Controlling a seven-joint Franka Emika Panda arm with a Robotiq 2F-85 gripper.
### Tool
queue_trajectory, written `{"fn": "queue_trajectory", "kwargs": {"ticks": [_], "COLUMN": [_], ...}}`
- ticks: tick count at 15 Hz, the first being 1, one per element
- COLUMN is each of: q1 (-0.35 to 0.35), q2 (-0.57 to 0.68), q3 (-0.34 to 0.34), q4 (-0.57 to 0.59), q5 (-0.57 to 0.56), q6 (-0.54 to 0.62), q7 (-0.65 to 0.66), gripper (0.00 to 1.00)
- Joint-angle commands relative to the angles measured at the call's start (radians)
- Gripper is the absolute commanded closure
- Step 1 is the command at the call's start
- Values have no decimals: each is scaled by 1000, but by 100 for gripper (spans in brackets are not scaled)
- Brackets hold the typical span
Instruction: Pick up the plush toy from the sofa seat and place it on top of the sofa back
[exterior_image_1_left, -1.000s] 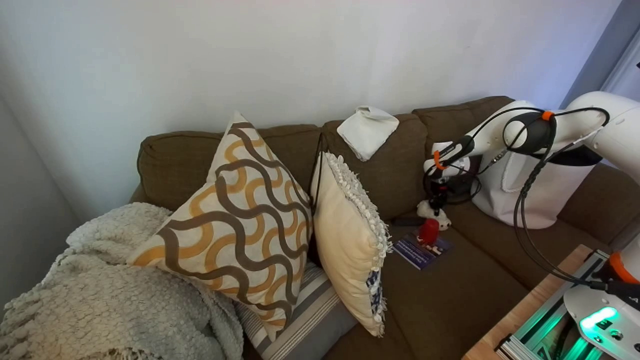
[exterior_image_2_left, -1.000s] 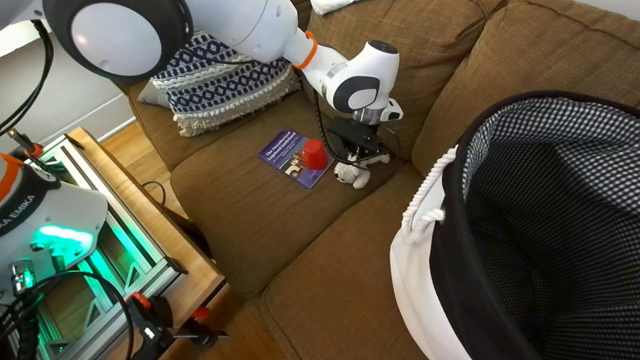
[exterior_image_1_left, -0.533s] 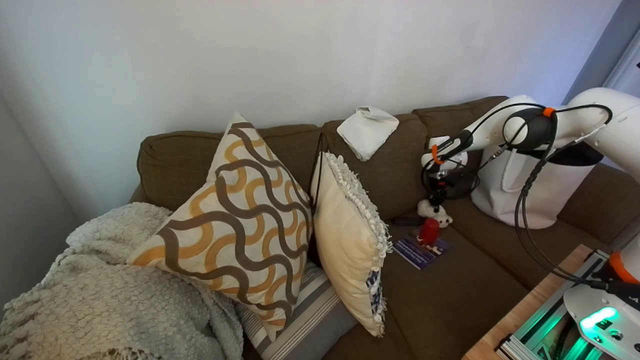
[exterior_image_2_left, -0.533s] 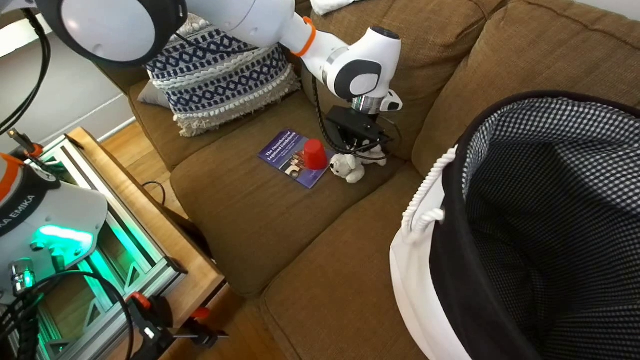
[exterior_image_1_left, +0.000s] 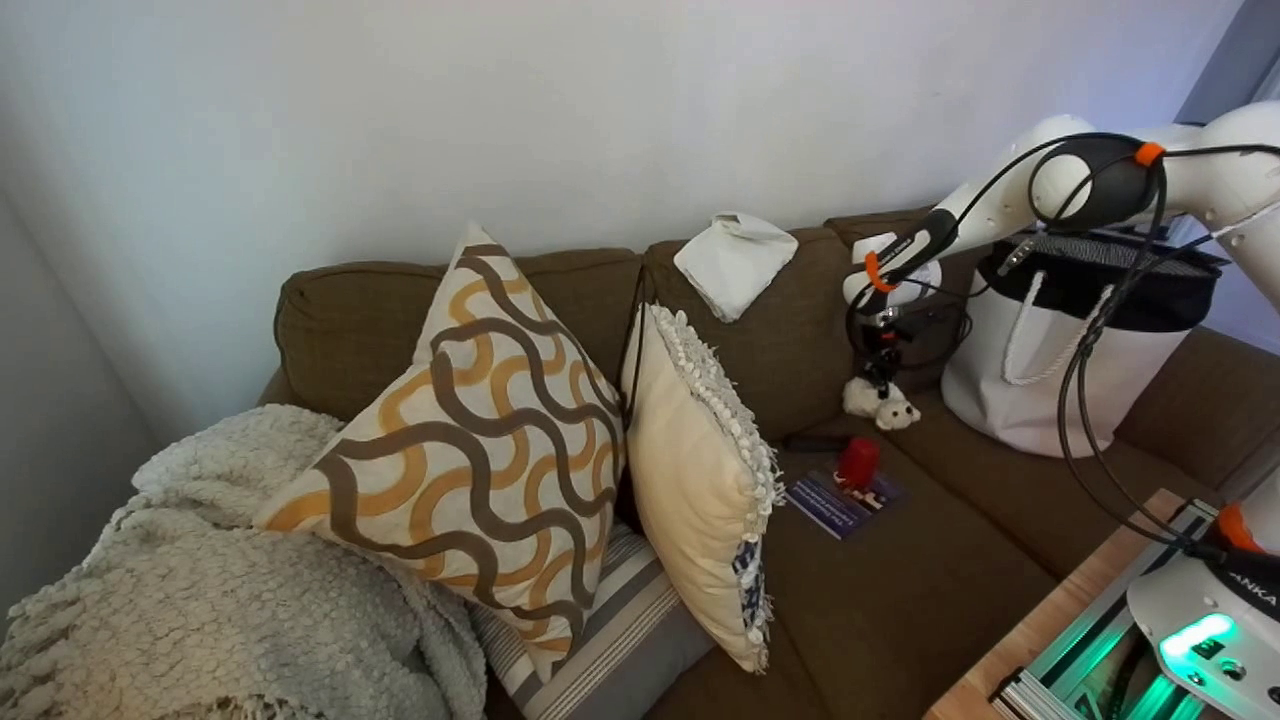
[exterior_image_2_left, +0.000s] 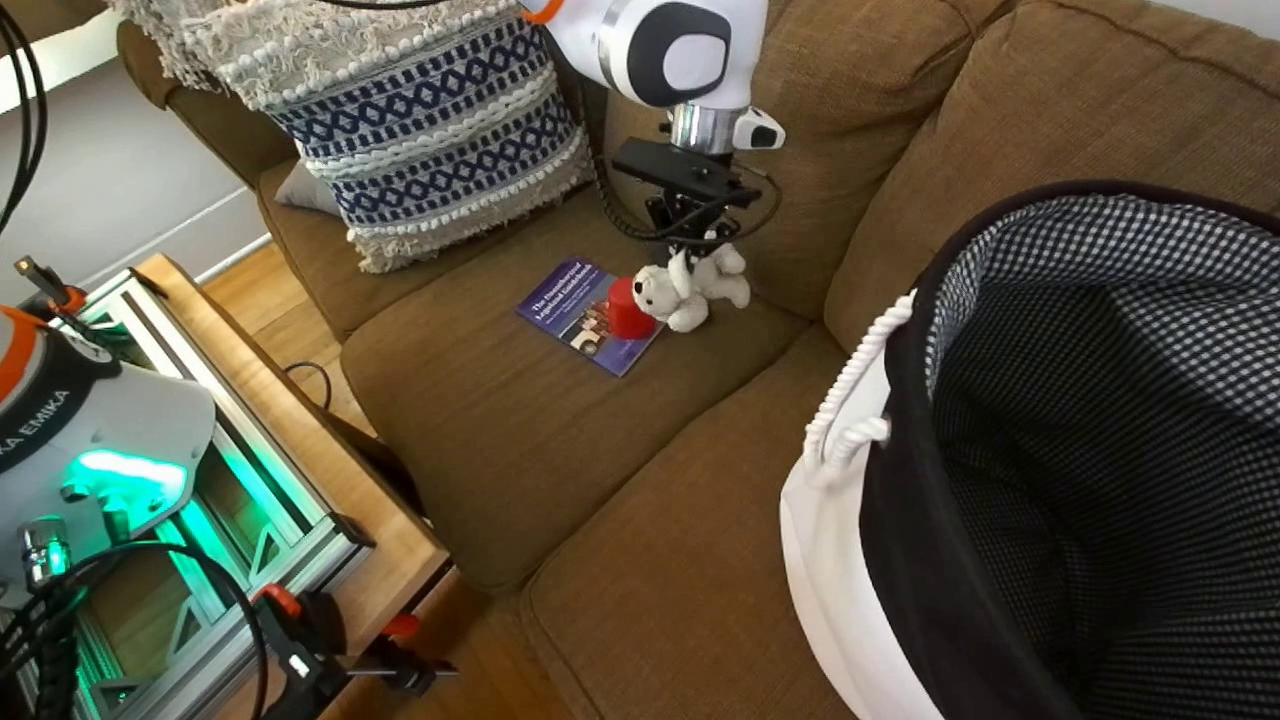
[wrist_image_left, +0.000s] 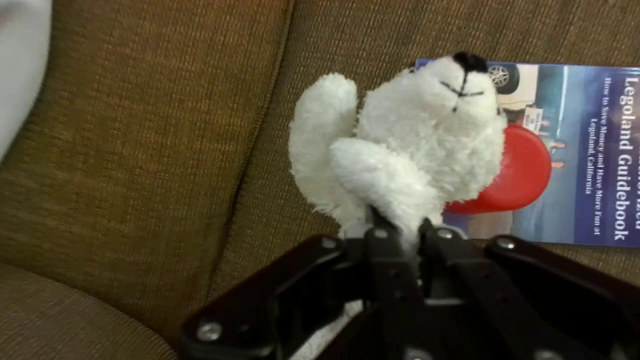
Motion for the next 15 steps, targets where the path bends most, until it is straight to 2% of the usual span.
{"fn": "queue_trajectory", "kwargs": {"ticks": [1,8,10,11,13,15], "q1": [85,241,240,208,207,205], "q2": [-198,-550,-658,-528,-615,-649], "q3": [-75,-204,-200,-166,-162,-162], "q4": [-233,-553,-618,-491,-556,-587], "q5": [-57,-226,-270,-239,-258,-262], "q6": [89,202,113,137,107,106], "q7": [195,519,489,487,487,487], "gripper": [97,97,97,90,90,90]}}
